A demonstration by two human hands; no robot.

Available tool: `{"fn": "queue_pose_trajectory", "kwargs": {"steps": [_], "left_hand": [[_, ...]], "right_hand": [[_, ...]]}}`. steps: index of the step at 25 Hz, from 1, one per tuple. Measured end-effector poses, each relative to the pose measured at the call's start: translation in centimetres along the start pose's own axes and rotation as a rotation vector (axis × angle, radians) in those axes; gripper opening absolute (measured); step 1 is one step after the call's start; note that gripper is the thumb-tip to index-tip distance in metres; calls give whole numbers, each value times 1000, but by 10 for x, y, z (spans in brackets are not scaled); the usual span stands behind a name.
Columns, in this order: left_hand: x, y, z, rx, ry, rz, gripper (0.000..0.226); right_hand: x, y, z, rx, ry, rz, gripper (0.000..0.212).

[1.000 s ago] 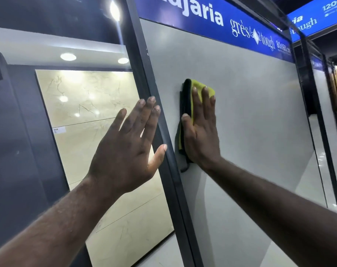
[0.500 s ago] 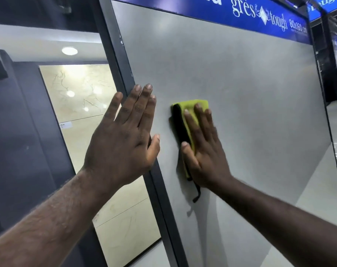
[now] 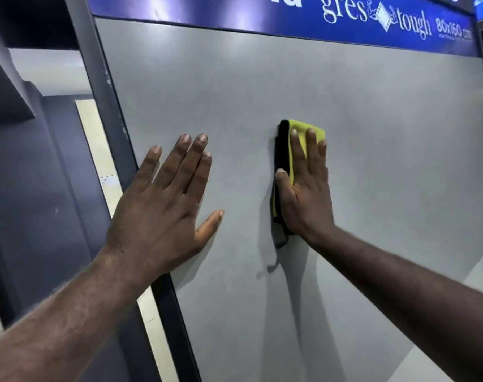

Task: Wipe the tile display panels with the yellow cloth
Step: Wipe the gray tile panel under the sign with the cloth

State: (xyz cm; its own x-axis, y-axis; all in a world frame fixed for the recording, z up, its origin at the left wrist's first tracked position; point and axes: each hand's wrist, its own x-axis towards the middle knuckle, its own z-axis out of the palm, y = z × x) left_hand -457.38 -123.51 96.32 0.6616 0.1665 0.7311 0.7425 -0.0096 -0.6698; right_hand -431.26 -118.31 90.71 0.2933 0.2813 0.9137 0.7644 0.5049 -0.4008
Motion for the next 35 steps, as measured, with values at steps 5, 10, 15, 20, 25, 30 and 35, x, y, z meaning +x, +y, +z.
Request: {"fn": "queue_pose_trajectory", "kwargs": {"steps": [5,10,15,20,25,30,35], "left_hand": [[15,22,4,6,-36,-45,95],[31,32,4,27,-37,-60,98],[42,37,15,5,-4,-36,97],[50,48,22,-7,-4,9,92],[76,68,27,22,4,29,92],[110,95,40,14,12,33,90],[145,129,53,27,2,12,91]], "right_hand": [[-20,48,-13,-145,-119,-486,73],[47,48,-20,-17,-17,-67,69],[-10,77,-20,-194,-137,-493,69],[56,78,-28,-36,-58,-74,69],[14,128,-39,-153,-177,-374,70],[74,142,-44,-56,-83,-137,70],[64,207,-61,-148,-131,-418,70]]}}
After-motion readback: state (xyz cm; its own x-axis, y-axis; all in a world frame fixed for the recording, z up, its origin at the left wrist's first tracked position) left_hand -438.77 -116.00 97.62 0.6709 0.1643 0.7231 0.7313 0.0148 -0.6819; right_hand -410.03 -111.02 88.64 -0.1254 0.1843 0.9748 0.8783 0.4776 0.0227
